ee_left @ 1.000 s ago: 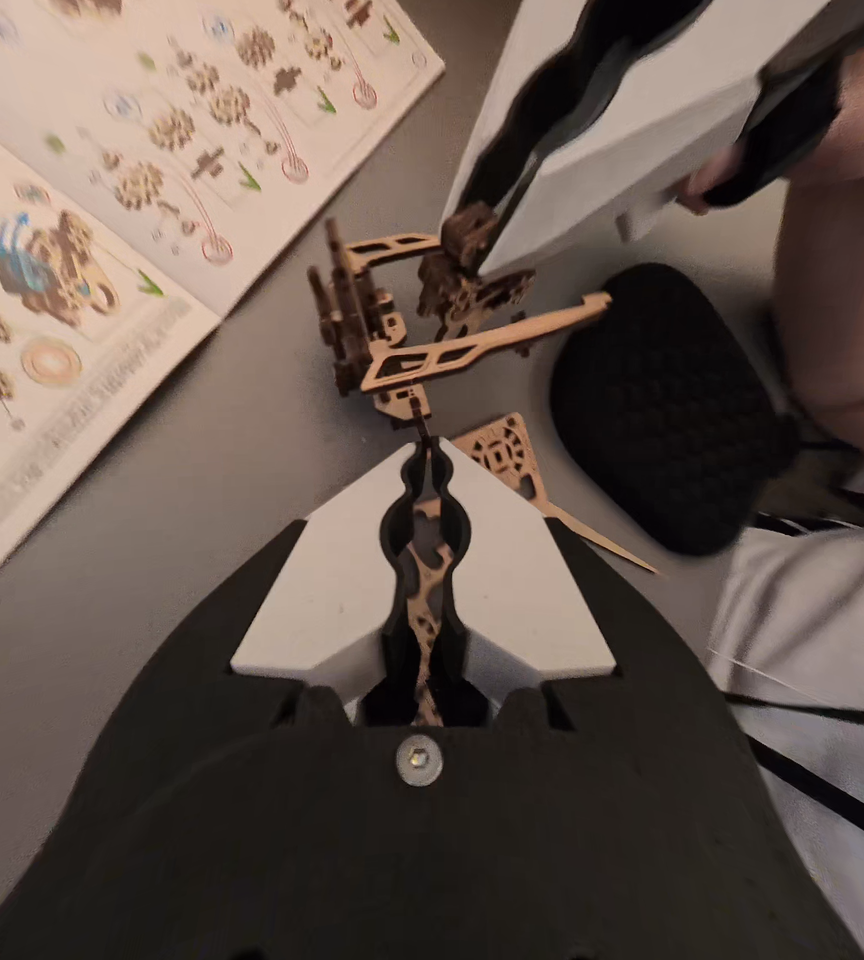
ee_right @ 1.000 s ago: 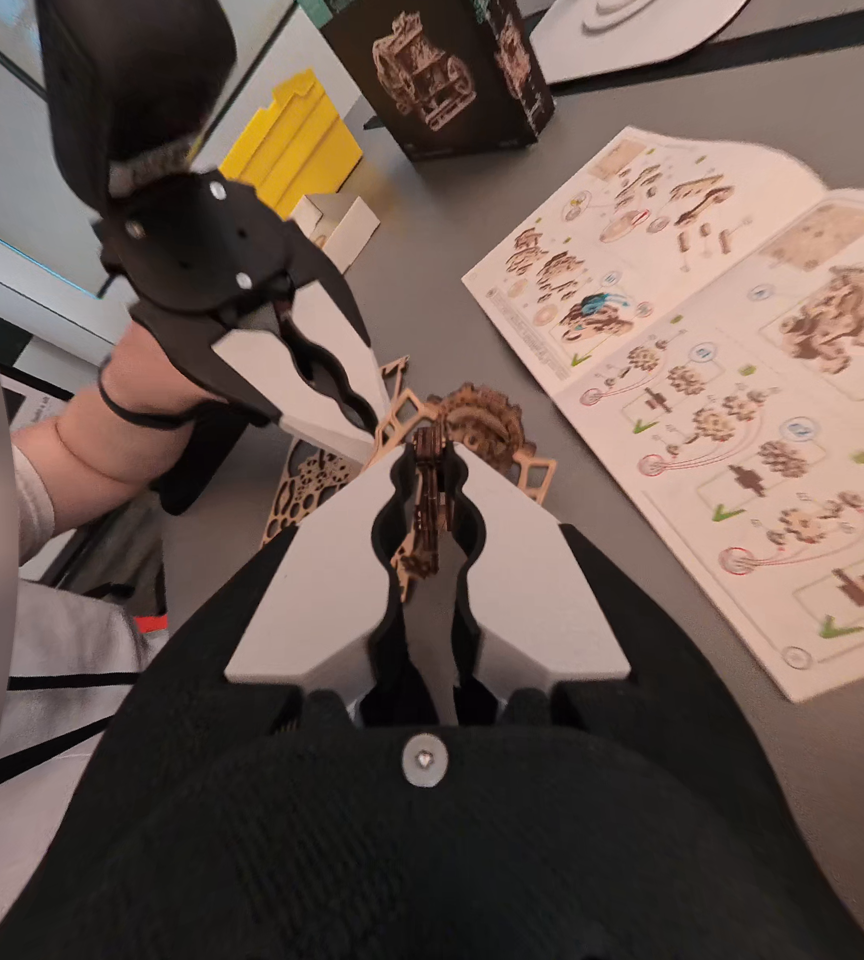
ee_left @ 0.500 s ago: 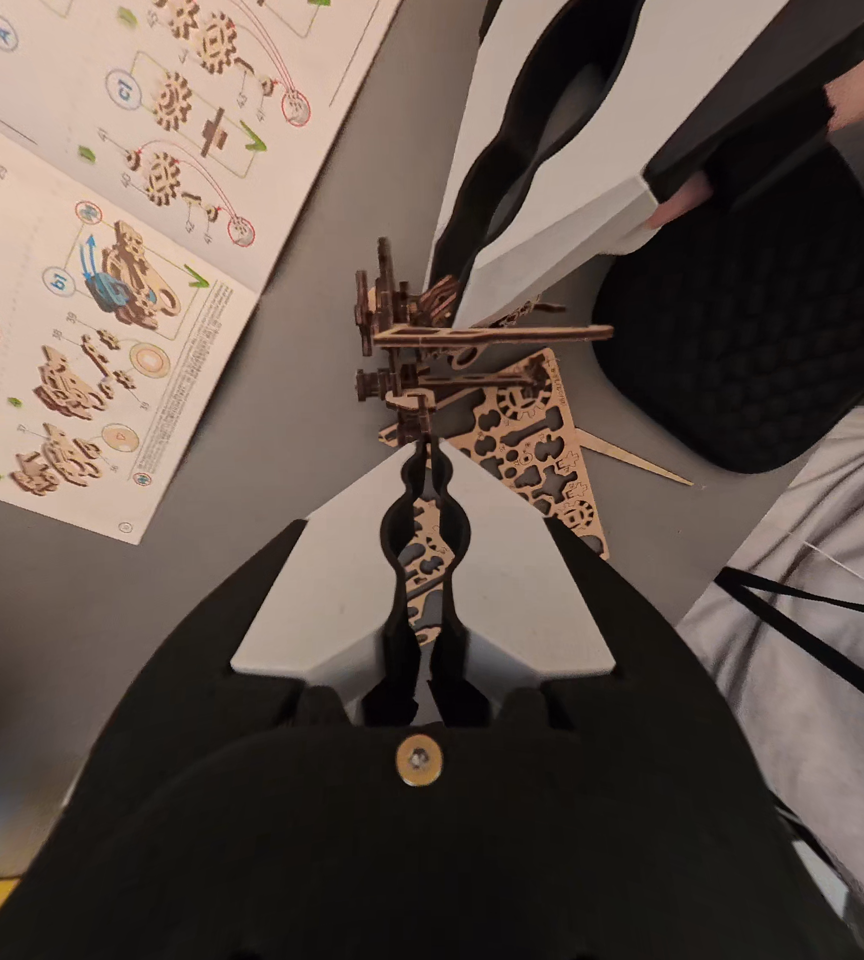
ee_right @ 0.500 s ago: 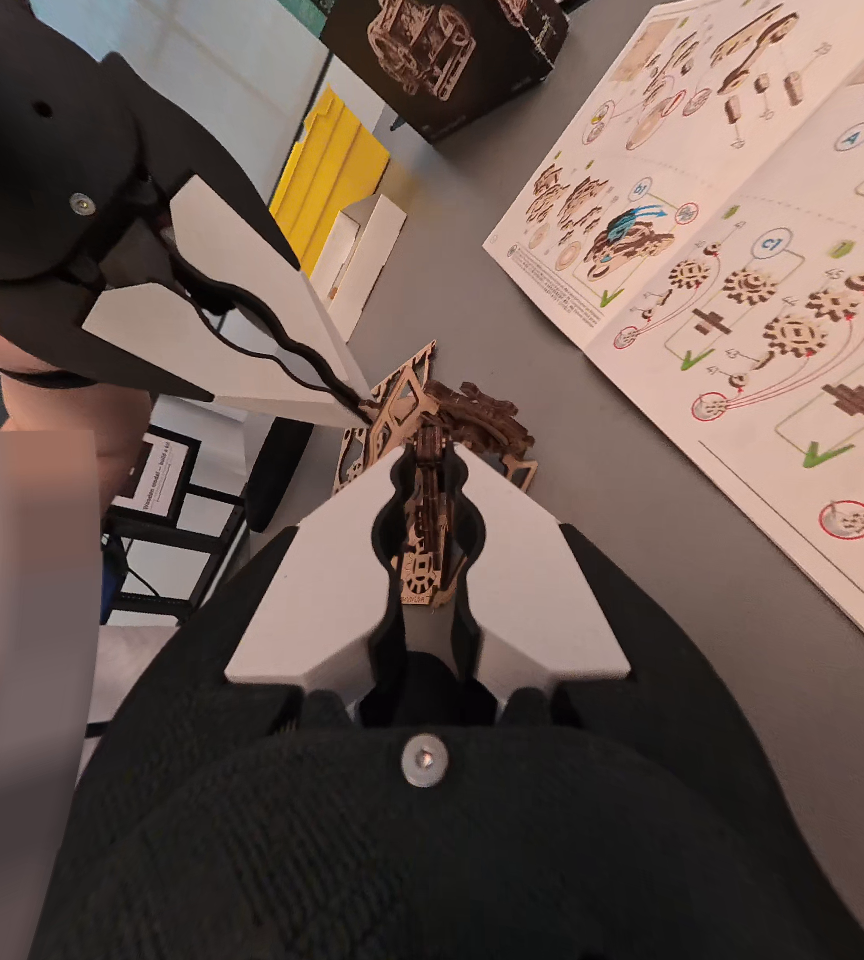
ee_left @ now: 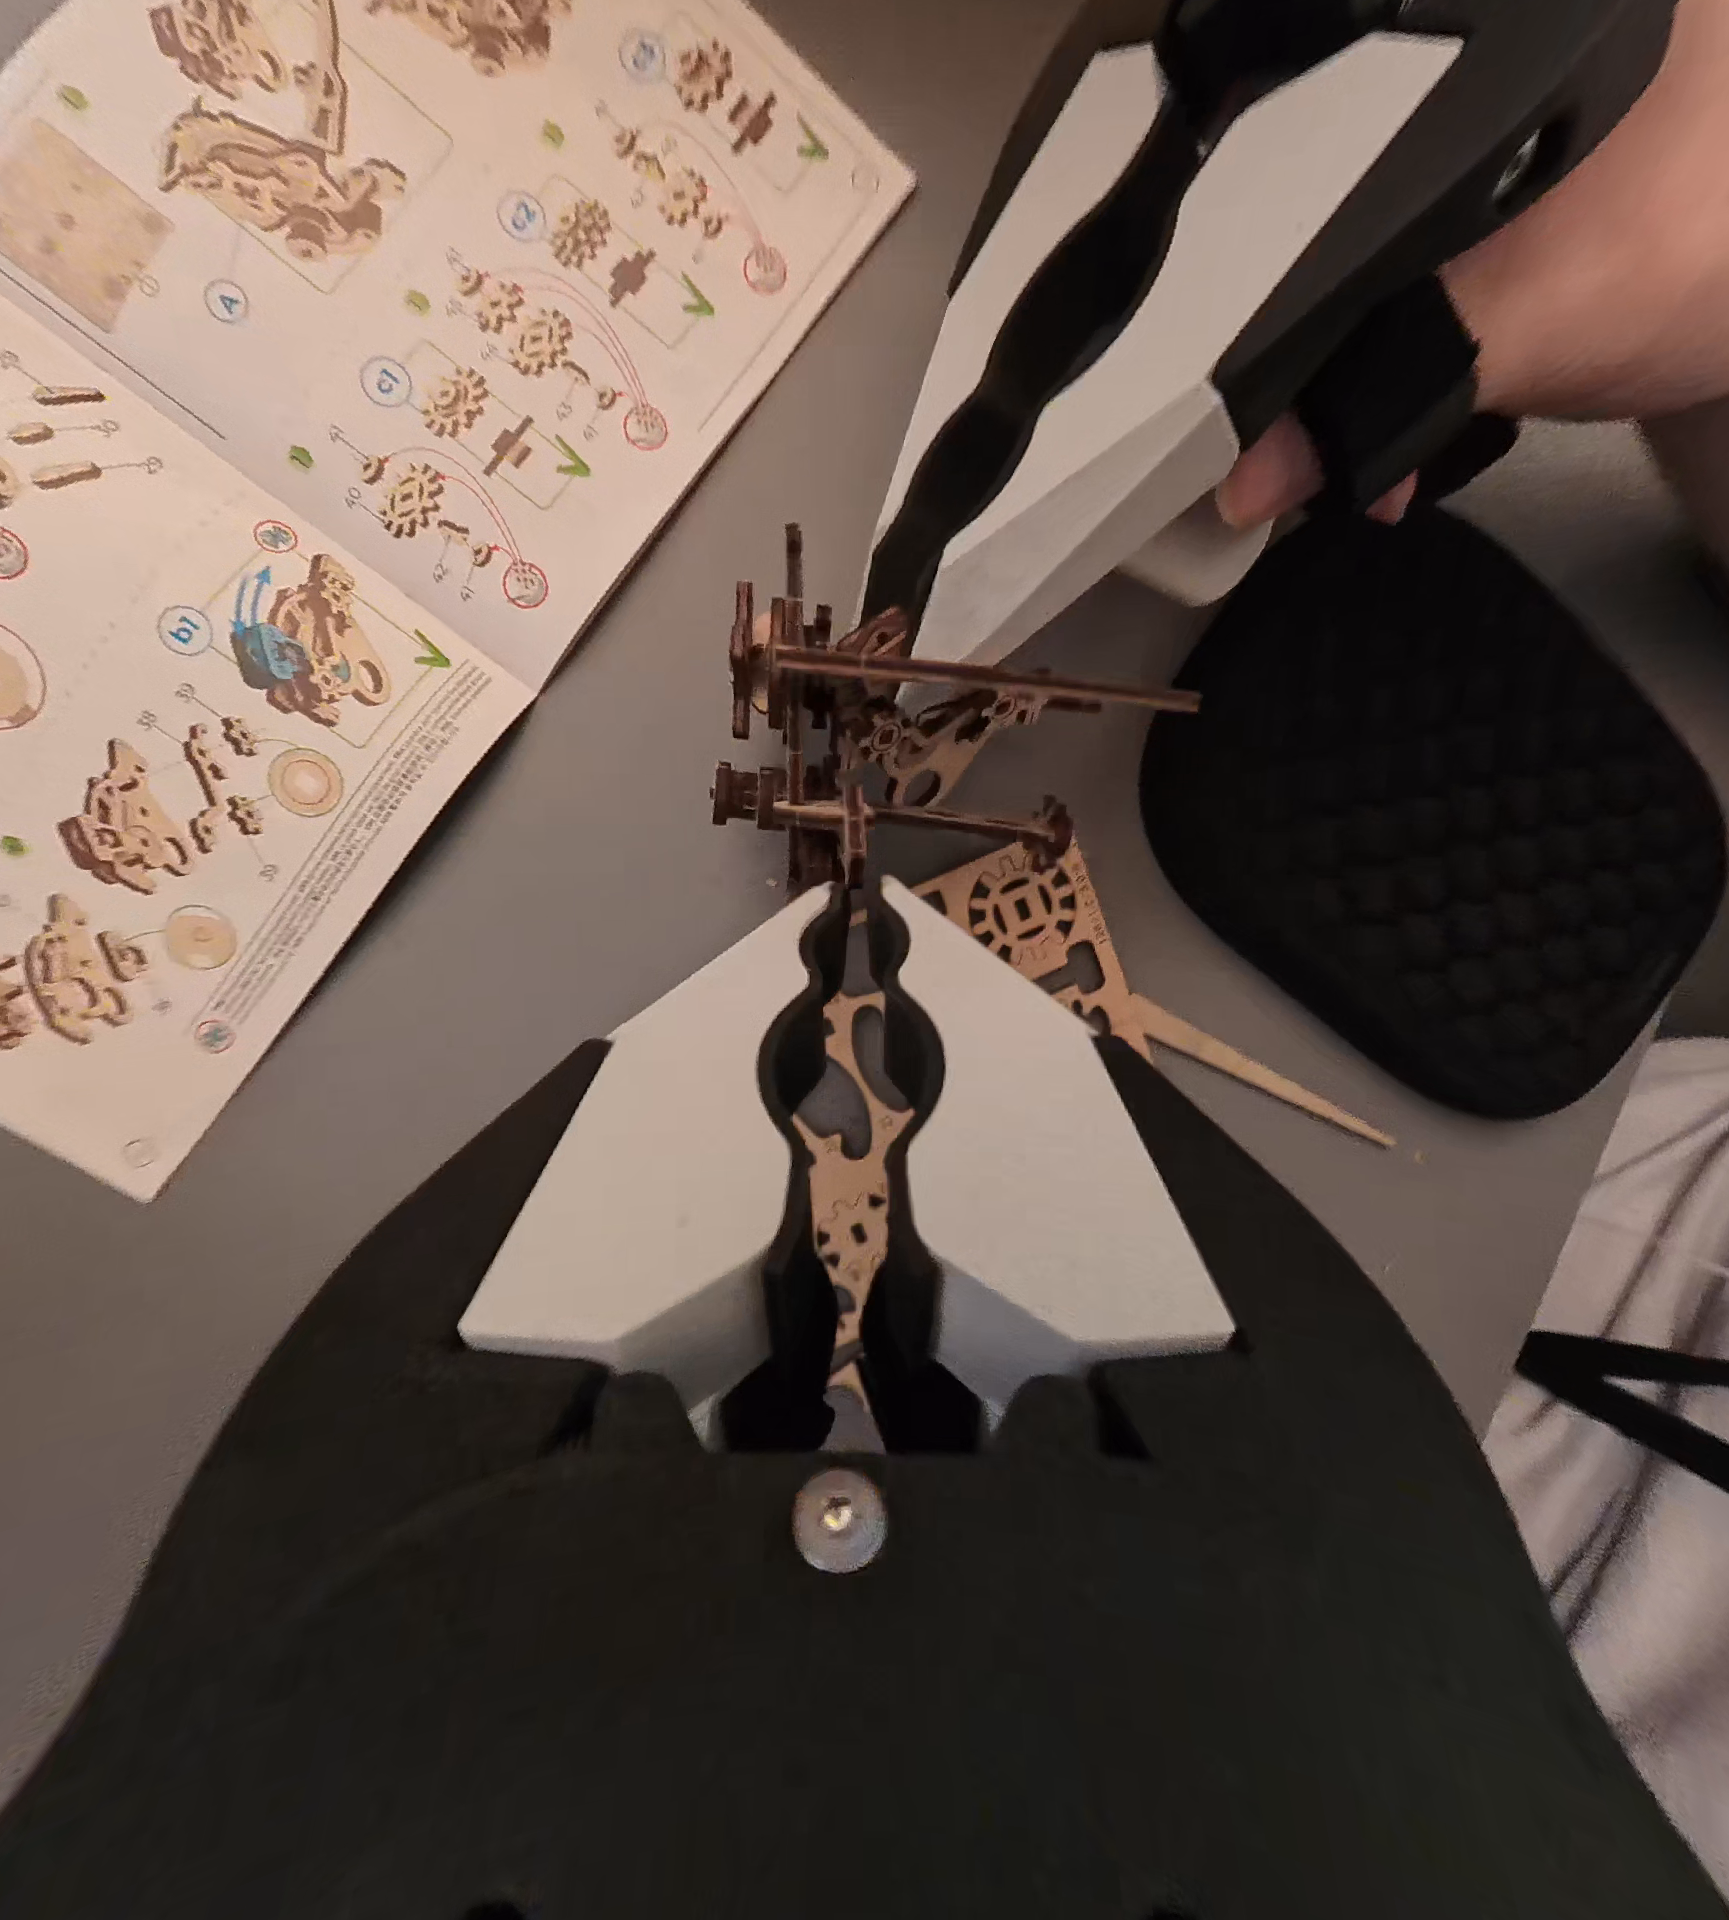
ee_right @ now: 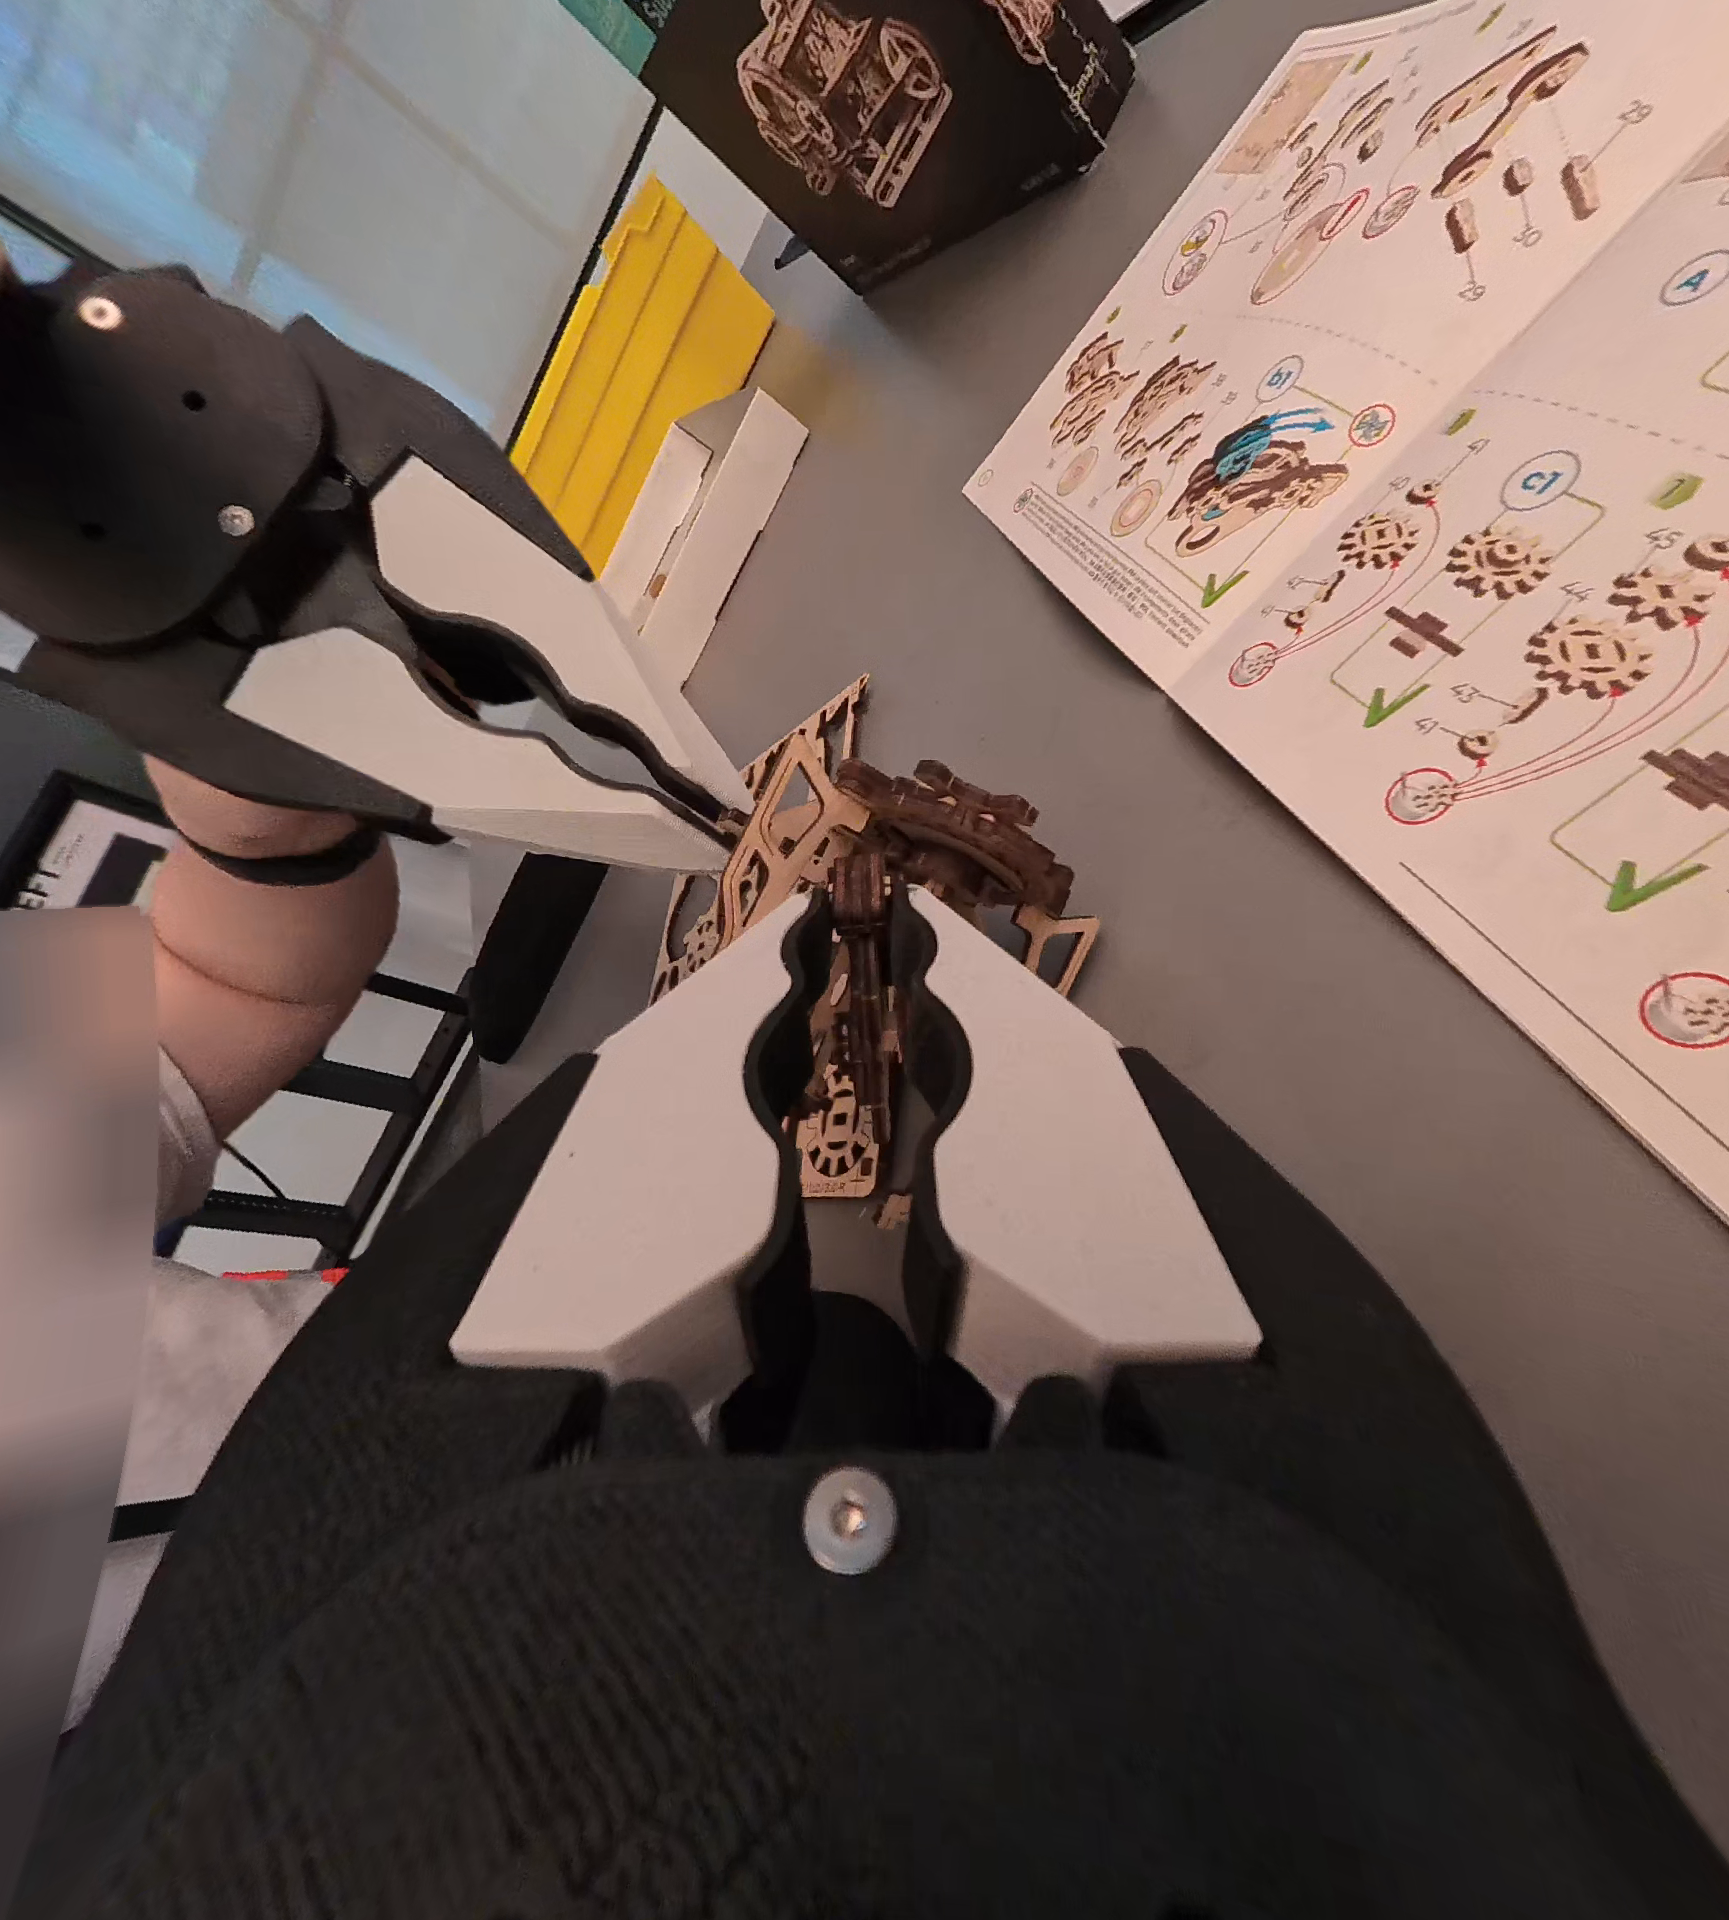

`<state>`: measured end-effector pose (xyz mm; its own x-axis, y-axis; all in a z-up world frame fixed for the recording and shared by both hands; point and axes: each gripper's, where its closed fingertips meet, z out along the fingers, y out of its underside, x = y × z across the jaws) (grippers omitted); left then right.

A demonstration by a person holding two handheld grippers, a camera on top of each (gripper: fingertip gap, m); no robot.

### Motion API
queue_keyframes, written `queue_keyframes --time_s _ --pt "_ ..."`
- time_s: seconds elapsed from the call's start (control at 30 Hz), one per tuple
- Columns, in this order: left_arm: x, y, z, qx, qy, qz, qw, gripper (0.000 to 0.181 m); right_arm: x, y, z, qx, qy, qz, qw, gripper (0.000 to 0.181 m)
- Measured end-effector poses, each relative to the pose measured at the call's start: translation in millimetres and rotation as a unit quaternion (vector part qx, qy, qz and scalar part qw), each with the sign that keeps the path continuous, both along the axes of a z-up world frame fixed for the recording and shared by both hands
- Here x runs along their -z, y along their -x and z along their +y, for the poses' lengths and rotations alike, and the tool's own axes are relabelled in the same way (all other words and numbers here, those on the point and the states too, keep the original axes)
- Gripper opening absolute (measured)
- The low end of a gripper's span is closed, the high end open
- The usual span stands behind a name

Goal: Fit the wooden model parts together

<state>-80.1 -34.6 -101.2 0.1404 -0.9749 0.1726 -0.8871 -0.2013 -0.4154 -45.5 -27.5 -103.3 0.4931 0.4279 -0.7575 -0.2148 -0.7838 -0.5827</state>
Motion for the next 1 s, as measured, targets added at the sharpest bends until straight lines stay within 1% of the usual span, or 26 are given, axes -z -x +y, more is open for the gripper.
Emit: queue_keyframes --time_s 0.17,0.33,0.4,0.5,0.63,0.73,0.93,1.0 --pt "2 -6 -1 -0.024 0.03 -0.096 0.995 0.009 0 -1 0 0.003 -0.007 -0.017 1.0 0.008" --pt "7 -17 1 -0.019 0.008 -0.172 0.985 0.006 -3 -6 0 0.014 -0.015 -0.023 1.0 0.009" --pt "10 -20 2 -0.017 0.002 -0.187 0.982 0.0 -3 -8 -1 0.016 -0.015 -0.024 0.999 0.008" --pt "10 -23 3 -0.017 0.0 -0.211 0.977 0.0 -3 -11 -1 0.02 -0.018 -0.027 0.999 0.009" --pt "10 -26 3 -0.03 0.031 -0.246 0.968 0.0 -4 -11 -1 0.02 -0.028 -0.039 0.999 0.009" --pt "10 -28 4 -0.027 0.045 -0.265 0.963 0.0 -5 -10 -1 0.022 -0.033 -0.043 0.998 0.009" --pt "13 -27 6 -0.013 0.028 -0.27 0.962 0.0 -3 -7 -2 0.019 -0.045 -0.063 0.997 0.009" --pt "11 -25 5 0.006 0.012 -0.274 0.962 0.0 -4 -4 -3 0.015 -0.051 -0.066 0.996 0.009"
